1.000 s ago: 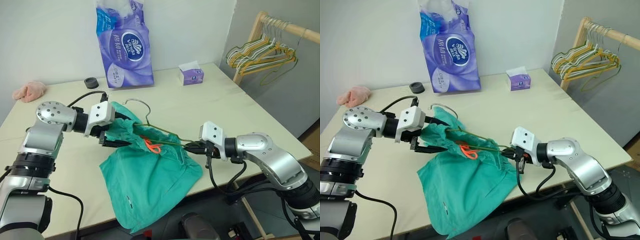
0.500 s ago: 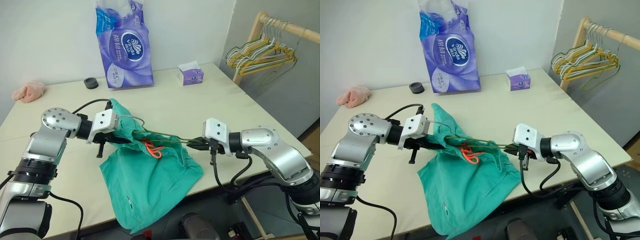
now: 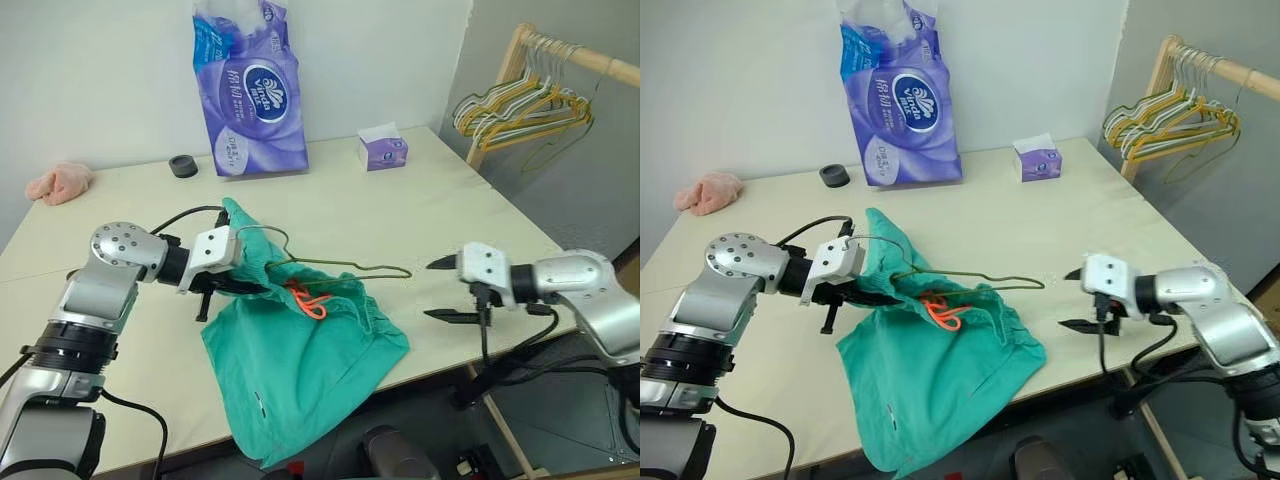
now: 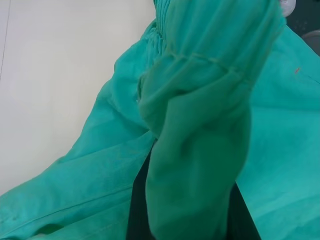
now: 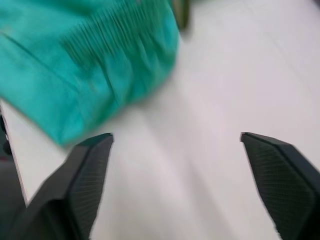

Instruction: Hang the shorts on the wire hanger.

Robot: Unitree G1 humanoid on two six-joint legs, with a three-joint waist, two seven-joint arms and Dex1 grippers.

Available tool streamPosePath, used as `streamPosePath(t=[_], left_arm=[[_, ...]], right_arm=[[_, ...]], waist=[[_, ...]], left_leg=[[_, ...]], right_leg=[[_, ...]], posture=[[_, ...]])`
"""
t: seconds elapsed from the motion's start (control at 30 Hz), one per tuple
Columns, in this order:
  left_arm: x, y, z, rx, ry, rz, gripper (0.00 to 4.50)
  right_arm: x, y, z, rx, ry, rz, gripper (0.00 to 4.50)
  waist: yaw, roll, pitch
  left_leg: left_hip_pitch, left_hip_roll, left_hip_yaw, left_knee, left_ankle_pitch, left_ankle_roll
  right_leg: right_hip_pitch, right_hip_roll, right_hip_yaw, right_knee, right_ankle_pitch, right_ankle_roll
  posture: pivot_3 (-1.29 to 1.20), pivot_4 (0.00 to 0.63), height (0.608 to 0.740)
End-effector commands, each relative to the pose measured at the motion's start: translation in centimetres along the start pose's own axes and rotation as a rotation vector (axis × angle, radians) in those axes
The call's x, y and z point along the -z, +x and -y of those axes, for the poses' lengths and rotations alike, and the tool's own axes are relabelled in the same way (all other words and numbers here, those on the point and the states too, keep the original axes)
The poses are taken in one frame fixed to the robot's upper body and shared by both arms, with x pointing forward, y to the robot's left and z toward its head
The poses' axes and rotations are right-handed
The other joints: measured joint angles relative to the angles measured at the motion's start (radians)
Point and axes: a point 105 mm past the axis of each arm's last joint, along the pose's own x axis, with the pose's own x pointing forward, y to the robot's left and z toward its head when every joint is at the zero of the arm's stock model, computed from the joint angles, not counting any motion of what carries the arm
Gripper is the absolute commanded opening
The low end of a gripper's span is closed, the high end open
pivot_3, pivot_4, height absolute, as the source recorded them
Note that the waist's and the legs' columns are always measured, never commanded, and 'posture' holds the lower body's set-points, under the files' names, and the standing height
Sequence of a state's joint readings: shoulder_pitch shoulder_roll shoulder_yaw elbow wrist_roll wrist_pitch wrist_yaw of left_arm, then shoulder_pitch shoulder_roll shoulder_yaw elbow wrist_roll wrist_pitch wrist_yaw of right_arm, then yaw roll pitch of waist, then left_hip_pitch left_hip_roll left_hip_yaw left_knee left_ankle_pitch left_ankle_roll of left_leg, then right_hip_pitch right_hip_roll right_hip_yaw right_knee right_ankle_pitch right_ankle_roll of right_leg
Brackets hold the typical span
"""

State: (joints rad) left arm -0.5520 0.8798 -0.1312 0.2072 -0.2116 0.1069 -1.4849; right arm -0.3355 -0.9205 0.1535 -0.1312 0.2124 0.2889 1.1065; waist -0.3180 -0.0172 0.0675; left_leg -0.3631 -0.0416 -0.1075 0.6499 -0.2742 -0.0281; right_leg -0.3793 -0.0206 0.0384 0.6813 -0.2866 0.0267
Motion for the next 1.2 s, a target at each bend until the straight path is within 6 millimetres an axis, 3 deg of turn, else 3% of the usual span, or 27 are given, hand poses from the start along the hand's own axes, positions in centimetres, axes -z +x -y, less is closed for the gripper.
streamPosePath(t=[0.03, 0.17, 0.33, 0.53, 0.67, 1.0, 1.2], left_arm=[[-0.5, -0.9, -0.6, -0.034, 0.020, -0.005, 0.00], [-0.6, -1.0, -0.7, -0.039, 0.021, -0.006, 0.00], [-0.7, -1.0, -0.7, -0.039, 0.022, -0.003, 0.00], [-0.8, -1.0, -0.7, -0.045, 0.019, -0.003, 0.00], [-0.9, -1.1, -0.7, -0.049, 0.020, -0.003, 0.00], [-1.1, -2.5, -0.4, -0.091, -0.028, 0.022, 0.00], [-2.6, -4.2, 0.9, -0.039, -0.123, 0.087, 0.00]], right_arm=[[-1.7, 0.4, -2.2, -0.023, 0.077, 0.128, 4.45], [-3.4, 3.6, -5.7, -0.011, 0.231, 0.250, 4.45], [-3.1, 6.6, -5.5, 0.135, 0.285, 0.259, 4.45], [-2.9, 8.7, -6.3, 0.136, 0.287, 0.259, 4.45], [-3.0, 9.0, -5.6, 0.190, 0.351, 0.288, 3.60], [-3.9, 7.5, -5.4, 0.134, 0.518, 0.419, 0.14], [-3.3, 4.8, -3.9, 0.050, 0.619, 0.421, 0.06]], waist=[[0.000, 0.000, 0.000], [-0.012, 0.000, 0.000], [-0.010, 0.000, 0.000], [-0.005, 0.000, 0.000], [-0.001, 0.000, 0.000], [0.007, 0.000, 0.000], [0.011, 0.000, 0.000]], left_leg=[[0.000, 0.000, 0.000, 0.000, 0.000, 0.000], [0.000, 0.001, -0.001, -0.001, 0.000, 0.000], [0.000, 0.000, 0.000, 0.000, 0.000, 0.000], [0.000, 0.000, -0.001, 0.000, 0.000, 0.000], [0.000, 0.000, -0.001, 0.000, 0.000, 0.000], [0.000, 0.000, -0.001, 0.000, 0.000, 0.000], [0.000, 0.000, 0.000, 0.000, 0.000, 0.000]], right_leg=[[0.000, 0.000, 0.000, 0.000, 0.000, 0.000], [0.000, 0.001, 0.000, 0.001, 0.000, 0.000], [0.000, 0.000, 0.000, 0.001, 0.000, 0.000], [0.000, 0.000, 0.000, 0.001, 0.000, 0.000], [0.000, 0.000, 0.000, 0.001, 0.000, 0.000], [0.000, 0.000, 0.000, 0.001, 0.000, 0.000], [0.000, 0.000, 0.001, 0.001, 0.000, 0.000]], posture=[[-0.36, 0.036, 0.740], [-0.36, 0.038, 0.740], [-0.35, 0.038, 0.740], [-0.34, 0.039, 0.740], [-0.33, 0.038, 0.740], [-0.33, 0.035, 0.740], [-0.33, 0.029, 0.740]])
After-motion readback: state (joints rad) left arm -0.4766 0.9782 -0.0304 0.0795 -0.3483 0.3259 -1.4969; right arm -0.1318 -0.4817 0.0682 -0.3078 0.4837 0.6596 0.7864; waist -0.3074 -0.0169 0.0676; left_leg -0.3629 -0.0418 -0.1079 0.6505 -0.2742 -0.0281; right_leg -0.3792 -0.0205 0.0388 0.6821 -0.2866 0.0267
